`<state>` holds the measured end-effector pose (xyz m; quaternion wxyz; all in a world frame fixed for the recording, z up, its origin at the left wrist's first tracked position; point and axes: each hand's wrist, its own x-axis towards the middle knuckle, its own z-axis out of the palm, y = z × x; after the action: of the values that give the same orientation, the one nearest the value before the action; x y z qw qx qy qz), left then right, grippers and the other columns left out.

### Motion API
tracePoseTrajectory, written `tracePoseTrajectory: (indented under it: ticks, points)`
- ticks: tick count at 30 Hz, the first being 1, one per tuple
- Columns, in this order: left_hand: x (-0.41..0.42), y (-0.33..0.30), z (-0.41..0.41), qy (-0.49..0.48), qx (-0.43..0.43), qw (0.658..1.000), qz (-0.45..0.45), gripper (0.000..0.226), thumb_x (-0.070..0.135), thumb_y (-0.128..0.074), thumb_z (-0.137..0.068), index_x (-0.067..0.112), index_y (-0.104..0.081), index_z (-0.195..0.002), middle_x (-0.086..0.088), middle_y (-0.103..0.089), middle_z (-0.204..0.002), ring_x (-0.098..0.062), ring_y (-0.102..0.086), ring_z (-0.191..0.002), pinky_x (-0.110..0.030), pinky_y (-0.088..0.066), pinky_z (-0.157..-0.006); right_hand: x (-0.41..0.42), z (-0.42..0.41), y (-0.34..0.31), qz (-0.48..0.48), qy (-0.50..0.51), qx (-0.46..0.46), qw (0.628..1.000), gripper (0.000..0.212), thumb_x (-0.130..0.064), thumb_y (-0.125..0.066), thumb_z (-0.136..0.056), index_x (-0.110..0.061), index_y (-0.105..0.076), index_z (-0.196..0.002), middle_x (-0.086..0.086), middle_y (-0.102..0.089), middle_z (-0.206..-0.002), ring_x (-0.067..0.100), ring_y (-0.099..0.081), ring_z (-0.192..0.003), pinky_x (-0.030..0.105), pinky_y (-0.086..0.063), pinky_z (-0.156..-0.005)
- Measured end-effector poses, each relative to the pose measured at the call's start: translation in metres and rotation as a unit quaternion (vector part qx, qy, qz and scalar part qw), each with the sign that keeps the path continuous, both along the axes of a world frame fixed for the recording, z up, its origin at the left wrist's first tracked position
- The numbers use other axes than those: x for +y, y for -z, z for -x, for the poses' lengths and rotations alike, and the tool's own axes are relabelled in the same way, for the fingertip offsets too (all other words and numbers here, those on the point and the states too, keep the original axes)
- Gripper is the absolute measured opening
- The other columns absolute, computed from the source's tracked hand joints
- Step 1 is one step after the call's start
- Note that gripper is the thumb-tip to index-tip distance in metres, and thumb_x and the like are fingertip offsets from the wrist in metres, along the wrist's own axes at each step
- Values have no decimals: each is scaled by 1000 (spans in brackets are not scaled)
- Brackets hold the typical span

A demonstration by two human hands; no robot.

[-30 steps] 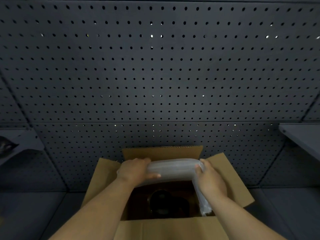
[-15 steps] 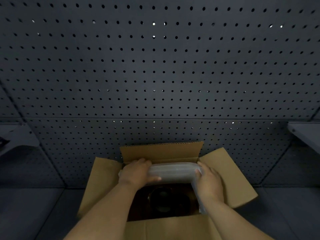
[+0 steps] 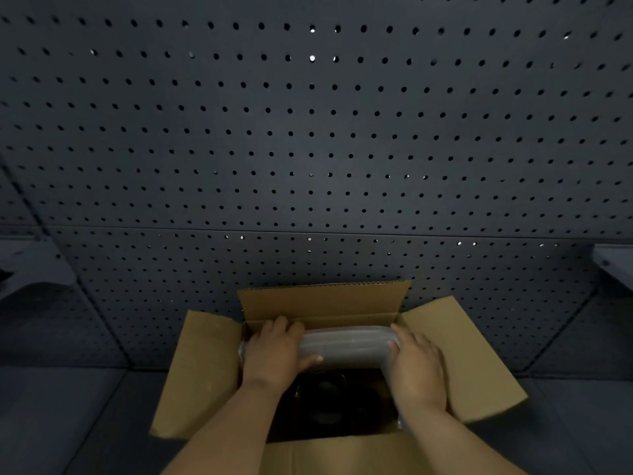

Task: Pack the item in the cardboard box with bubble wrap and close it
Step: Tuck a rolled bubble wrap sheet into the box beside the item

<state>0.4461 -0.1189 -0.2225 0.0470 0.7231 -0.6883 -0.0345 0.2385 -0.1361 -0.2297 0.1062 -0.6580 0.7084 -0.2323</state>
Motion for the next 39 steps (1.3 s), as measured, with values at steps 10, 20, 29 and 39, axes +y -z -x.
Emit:
tracePoseTrajectory:
  ticks: [10,20,29,39]
  points:
    - [-5,19,3,-40,13,999,23,52,64,-43,-87,28,-46,-124,-1,-49,-126,-21,-46,-113,-34,-41,-91,-7,5,-2,-45,-89,34,994,48,-10,-42,-98,-16,-34,-145,5,-40,-144,21,-35,-132,28,-31,-109]
    - [-6,23,3,-51,25,998,20,53,66,-43,-85,28,-48,-122,-1,-49,-122,-21,-47,-110,-33,-43,-90,-2,36,-33,-181,-360,231,885,73,-8,-45,-98,0,3,-151,14,11,-161,25,6,-150,30,6,-119]
    - [-4,25,5,-37,24,999,-12,53,64,-48,-84,28,-43,-122,-3,-46,-124,-23,-44,-112,-35,-43,-92,-20,28,-13,-207,-320,223,897,62,-10,-37,-102,-5,-3,-153,8,7,-162,22,3,-150,32,-2,-122]
    - [6,21,4,17,53,998,4,36,28,-47,-93,23,-45,-129,-1,-43,-128,-19,-41,-115,-31,-42,-97,-24,19,8,-245,-246,224,911,58,-14,-33,-102,-13,-7,-154,1,3,-163,21,-6,-150,39,-18,-121]
